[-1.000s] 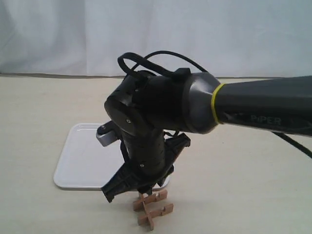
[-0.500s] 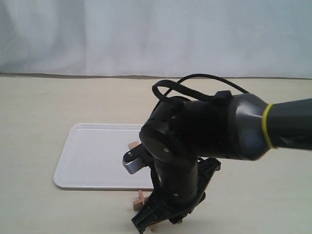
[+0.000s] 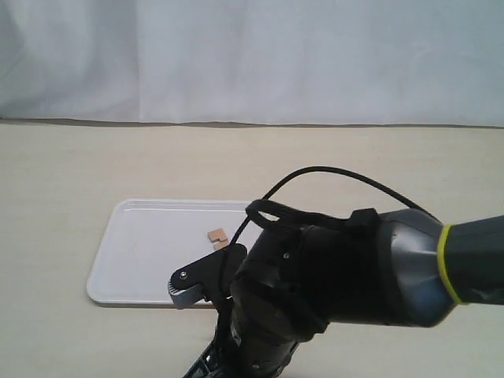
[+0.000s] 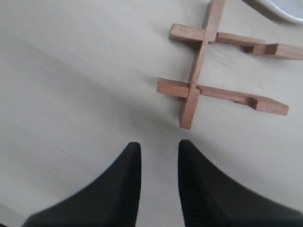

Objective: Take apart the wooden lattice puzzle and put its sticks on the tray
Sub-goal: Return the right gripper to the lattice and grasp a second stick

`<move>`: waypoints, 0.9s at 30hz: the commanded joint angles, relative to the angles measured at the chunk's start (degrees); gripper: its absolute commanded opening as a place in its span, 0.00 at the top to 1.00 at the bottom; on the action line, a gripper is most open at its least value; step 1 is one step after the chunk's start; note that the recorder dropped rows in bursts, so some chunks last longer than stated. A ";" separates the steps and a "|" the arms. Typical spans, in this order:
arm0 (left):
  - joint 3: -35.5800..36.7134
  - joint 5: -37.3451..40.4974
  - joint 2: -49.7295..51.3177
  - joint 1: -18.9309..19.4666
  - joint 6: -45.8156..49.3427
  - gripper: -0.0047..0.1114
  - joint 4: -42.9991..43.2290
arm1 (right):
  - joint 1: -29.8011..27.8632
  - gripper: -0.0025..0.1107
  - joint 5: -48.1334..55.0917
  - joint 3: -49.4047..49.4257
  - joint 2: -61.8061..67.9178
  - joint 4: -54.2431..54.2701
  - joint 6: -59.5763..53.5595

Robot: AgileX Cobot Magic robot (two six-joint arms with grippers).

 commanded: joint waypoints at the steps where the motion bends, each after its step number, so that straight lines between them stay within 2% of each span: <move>1: 0.15 -0.65 -0.10 -0.01 -0.36 0.96 -0.11 | 0.35 0.75 -1.14 0.91 -0.36 -3.02 3.58; 4: 0.15 -0.65 -0.10 -0.01 -0.36 0.96 -0.11 | 0.35 0.75 -3.81 2.11 -0.36 -3.22 4.49; 8: 0.15 -0.65 -0.10 -0.01 -0.36 0.96 -0.11 | 0.35 0.75 -5.33 2.60 -0.36 -9.23 11.46; 27: 0.15 -0.58 -0.10 -0.01 -0.36 0.96 -0.11 | 0.35 0.76 -10.34 2.60 3.72 -9.07 12.82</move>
